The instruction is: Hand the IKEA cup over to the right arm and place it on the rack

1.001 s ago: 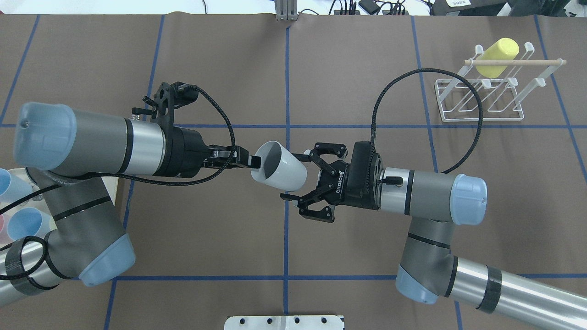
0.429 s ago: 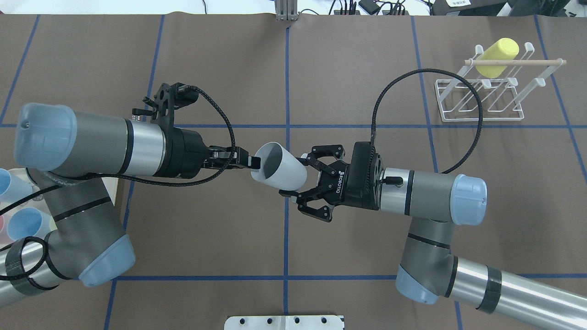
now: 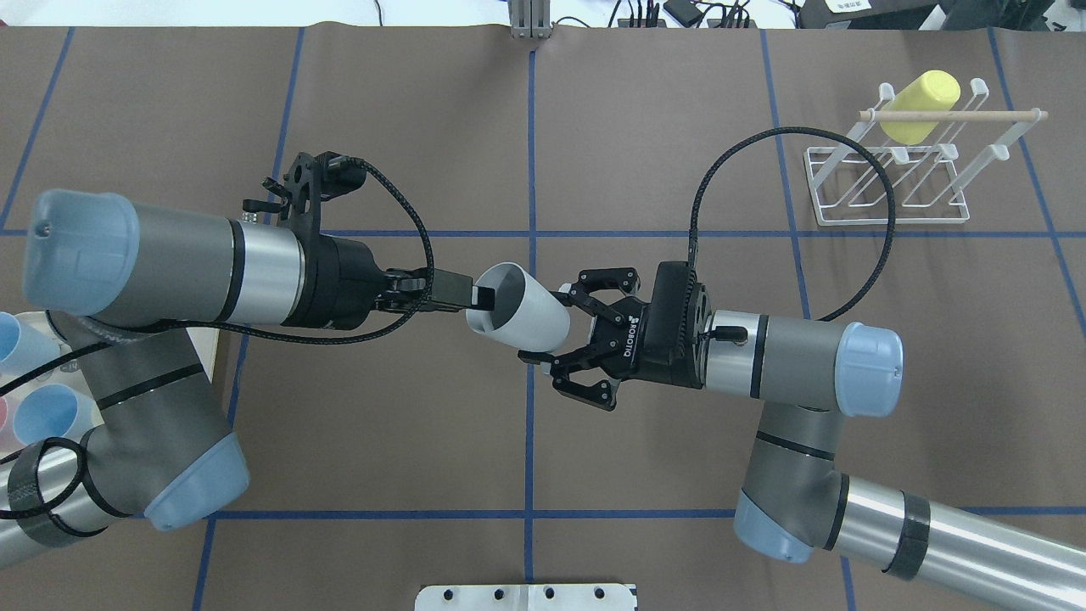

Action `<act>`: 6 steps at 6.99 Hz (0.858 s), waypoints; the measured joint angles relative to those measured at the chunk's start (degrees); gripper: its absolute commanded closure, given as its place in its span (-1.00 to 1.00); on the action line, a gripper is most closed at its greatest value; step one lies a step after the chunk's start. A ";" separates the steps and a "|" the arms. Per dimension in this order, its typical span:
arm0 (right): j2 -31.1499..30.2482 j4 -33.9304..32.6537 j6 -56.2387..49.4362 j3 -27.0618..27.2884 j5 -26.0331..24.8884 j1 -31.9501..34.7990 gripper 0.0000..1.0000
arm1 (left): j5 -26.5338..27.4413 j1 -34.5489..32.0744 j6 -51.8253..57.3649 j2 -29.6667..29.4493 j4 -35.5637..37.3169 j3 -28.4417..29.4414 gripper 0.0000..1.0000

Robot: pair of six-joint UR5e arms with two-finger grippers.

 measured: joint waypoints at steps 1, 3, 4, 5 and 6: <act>-0.26 -0.24 -0.28 -0.05 0.00 0.27 0.86 | -0.08 -0.39 0.09 0.32 0.13 -0.21 -1.00; -2.02 -2.25 -0.89 -0.07 -0.47 2.65 1.00 | -0.32 -2.02 0.36 2.93 0.30 -1.08 -1.00; -2.95 -4.78 -1.30 0.09 -1.45 4.29 1.00 | -0.47 -3.65 1.56 5.74 0.43 -2.04 -1.00; -3.56 -9.02 -1.98 0.42 -2.21 6.05 1.00 | -0.58 -5.64 5.07 10.22 0.55 -3.79 -1.00; -4.04 -15.46 -3.78 0.99 -2.55 8.11 1.00 | -0.70 -7.51 10.30 15.28 0.53 -5.68 -1.00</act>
